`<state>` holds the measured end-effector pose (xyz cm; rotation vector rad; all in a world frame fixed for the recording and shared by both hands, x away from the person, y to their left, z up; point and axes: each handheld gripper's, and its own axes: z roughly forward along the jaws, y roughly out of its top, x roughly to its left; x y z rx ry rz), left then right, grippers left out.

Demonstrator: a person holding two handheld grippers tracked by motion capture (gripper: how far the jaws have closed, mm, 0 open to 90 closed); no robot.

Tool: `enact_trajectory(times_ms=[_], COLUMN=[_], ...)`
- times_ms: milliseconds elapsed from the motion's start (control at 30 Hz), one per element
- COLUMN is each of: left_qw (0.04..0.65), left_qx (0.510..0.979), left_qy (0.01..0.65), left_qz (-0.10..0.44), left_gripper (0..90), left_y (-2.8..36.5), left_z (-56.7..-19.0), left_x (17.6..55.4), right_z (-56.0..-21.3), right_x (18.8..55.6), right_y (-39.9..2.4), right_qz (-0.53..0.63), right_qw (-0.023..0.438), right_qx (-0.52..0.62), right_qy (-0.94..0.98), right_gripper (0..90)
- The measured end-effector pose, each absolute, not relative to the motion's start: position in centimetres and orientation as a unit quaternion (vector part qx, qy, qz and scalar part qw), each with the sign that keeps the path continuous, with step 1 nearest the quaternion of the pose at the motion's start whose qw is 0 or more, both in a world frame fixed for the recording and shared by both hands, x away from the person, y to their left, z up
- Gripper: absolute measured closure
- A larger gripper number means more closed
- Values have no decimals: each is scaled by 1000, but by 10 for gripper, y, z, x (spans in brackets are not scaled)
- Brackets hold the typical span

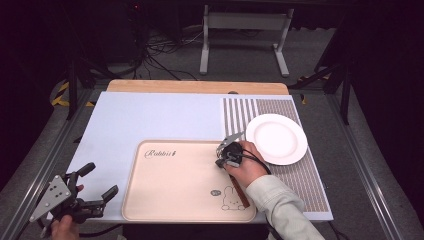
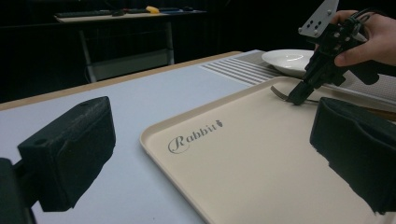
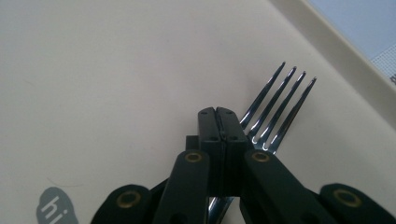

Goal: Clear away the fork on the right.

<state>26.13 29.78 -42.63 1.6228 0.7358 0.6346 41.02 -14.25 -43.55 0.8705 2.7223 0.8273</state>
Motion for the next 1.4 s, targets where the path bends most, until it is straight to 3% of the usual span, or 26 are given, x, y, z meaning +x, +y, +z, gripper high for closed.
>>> enact_trajectory(times_ms=[1400], left_qw=[585], left_qx=[696], left_qy=[316], left_qz=[271], left_gripper=[10], left_y=[296], left_z=[-427], left_x=[262], right_z=[-431], right_x=[419], right_y=[-187], right_qz=[248], right_qw=[113], right_qx=[382], right_qy=[883], right_gripper=[900])
